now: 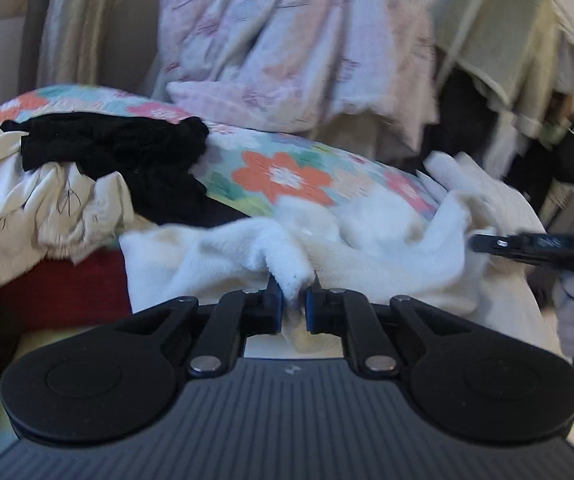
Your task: Fold clothes
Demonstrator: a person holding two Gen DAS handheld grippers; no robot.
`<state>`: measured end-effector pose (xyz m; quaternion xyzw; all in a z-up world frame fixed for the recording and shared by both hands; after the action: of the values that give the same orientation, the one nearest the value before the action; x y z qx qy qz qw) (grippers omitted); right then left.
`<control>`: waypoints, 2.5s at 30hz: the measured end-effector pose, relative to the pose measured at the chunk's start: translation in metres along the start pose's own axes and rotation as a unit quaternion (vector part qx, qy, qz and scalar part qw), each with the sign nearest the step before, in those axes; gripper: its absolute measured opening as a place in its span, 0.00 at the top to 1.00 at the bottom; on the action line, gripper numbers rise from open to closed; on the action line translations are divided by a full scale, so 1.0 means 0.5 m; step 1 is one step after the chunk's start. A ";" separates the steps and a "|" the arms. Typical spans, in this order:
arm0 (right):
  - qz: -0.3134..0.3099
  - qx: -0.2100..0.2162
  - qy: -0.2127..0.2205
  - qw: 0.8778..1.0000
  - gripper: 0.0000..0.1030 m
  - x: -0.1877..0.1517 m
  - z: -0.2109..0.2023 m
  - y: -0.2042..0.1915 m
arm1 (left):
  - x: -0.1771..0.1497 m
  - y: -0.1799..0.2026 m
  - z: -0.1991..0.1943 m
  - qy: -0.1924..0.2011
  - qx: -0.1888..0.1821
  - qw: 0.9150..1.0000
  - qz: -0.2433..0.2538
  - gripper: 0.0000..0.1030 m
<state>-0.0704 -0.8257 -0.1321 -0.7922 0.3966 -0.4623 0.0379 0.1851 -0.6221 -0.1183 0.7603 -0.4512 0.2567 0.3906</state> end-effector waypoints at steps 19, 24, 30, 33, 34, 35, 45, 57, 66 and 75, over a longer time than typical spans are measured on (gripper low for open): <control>-0.013 -0.089 0.016 0.996 0.41 0.009 -0.124 0.119 | 0.097 -0.126 0.160 -0.029 0.094 0.994 -0.052 0.91; -0.061 -0.113 -0.070 0.989 0.41 -0.034 -0.078 0.139 | 0.090 -0.122 0.130 -0.028 0.068 0.996 -0.056 0.88; -0.068 -0.139 -0.073 0.985 0.68 0.015 0.015 0.168 | 0.075 -0.104 0.084 -0.018 0.072 0.997 -0.026 0.59; -0.042 -0.166 -0.029 0.985 0.73 0.068 0.018 0.191 | 0.061 -0.075 0.058 -0.013 0.062 0.998 -0.001 0.54; -0.031 -0.178 -0.011 0.984 0.73 0.085 0.015 0.199 | 0.054 -0.064 0.052 -0.015 0.056 0.998 0.006 0.53; -0.023 -0.185 -0.001 0.982 0.73 0.092 0.006 0.203 | 0.045 -0.050 0.052 -0.024 0.046 0.999 0.018 0.52; -0.025 -0.099 -0.042 0.994 0.58 0.028 -0.006 0.094 | 0.006 0.021 0.155 -0.120 0.027 0.989 0.082 0.49; -0.191 -0.109 -0.103 0.970 0.55 0.041 0.203 -0.093 | 0.066 0.052 0.308 -0.088 0.079 0.993 0.024 0.54; -0.063 -0.108 0.001 0.992 0.42 0.071 0.061 -0.049 | 0.033 -0.010 0.148 -0.080 0.128 0.988 0.045 0.43; -0.072 -0.185 -0.051 0.979 0.25 -0.143 -0.072 0.013 | -0.114 -0.040 0.068 -0.105 0.180 0.969 0.135 0.34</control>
<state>-0.1202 -0.7717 -0.1647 -0.8347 0.4145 -0.3413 -0.1224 0.1779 -0.6164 -0.1871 0.7727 -0.5344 0.3030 0.1600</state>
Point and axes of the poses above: each gripper's, at about its wrist camera, not at the fingertips, and z roughly the way its jaws point, y to its right, x to its top, the point moved 7 cm from there along z, roughly the way its jaws point, and after that the axes turned 4 degrees about -y, right-handed, at the moved point
